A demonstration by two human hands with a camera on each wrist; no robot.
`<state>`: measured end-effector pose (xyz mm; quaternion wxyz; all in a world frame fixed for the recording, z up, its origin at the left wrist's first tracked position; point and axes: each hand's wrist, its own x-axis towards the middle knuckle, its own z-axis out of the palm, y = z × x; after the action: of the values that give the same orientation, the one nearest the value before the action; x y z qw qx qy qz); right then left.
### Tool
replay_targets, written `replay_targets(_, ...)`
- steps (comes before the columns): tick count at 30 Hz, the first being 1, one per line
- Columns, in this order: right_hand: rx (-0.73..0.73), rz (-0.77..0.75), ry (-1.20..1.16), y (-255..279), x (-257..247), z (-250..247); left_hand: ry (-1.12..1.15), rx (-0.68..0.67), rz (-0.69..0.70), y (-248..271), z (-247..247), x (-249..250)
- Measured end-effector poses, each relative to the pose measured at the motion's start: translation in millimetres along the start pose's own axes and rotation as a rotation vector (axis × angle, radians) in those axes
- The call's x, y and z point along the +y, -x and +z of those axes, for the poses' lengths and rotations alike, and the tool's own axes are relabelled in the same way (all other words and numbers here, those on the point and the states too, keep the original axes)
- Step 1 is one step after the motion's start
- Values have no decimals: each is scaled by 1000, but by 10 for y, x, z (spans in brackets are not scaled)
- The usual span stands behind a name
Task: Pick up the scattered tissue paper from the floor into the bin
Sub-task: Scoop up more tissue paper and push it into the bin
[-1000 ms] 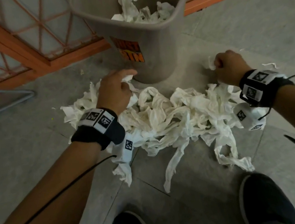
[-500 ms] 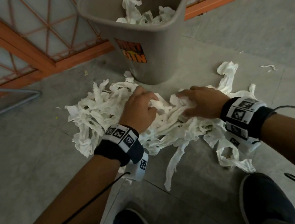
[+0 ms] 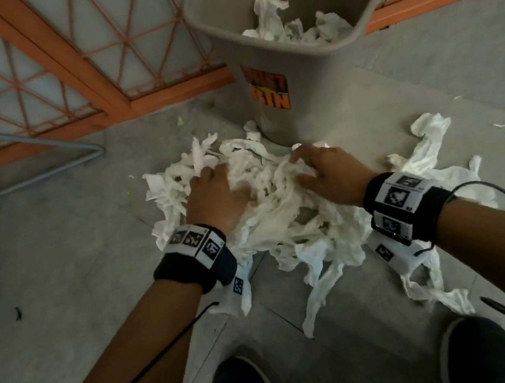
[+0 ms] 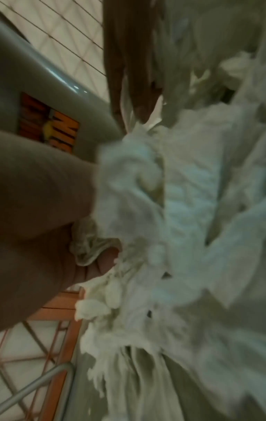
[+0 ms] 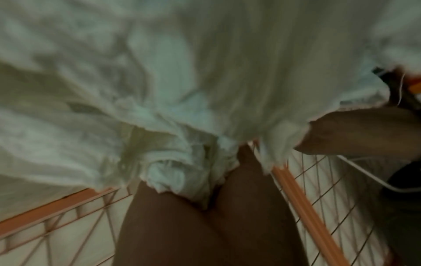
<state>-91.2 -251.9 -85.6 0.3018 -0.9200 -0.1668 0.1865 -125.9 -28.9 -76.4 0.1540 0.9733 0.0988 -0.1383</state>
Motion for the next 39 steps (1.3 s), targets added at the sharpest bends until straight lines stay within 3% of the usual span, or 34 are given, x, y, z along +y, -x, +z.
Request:
replay_targets(6,-243,-53,205,-103,-174,161,221,139,64,44,-100,10)
replay_targets(7,-211,-44,223,-103,-193,202,298,202,72,83,-176,-16)
replay_targets(8,-104,-86,323,-84,-448,-89,361,318,152,167,-599,54)
replay_targets(15,68,-18,102,-54,-618,-425,635,455,193,308,-988,231)
replay_targets(17,157,-1,-21,28,-793,-705,761,477,270,369,-1204,356)
replay_targets(18,337,-57,8,138,-972,-1437,800,555,431,348,-1728,830)
replay_targets(23,390,-203,-209,251,-1145,-1656,840,468,464,439,-1926,998)
replay_targets(25,416,-338,-312,326,-1245,-1717,801,404,453,475,-1980,1052)
replay_targets(28,418,-481,-478,301,-1396,-1858,774,339,561,433,-2049,1163)
replay_targets(30,443,-508,-506,238,-1493,-1955,719,378,604,377,-2114,1263)
replay_targets(33,432,-460,-532,89,-1584,-2117,679,438,627,234,-2258,1457)
replay_targets(39,490,-312,-784,-143,-1716,-2463,923,350,639,63,-2535,1827)
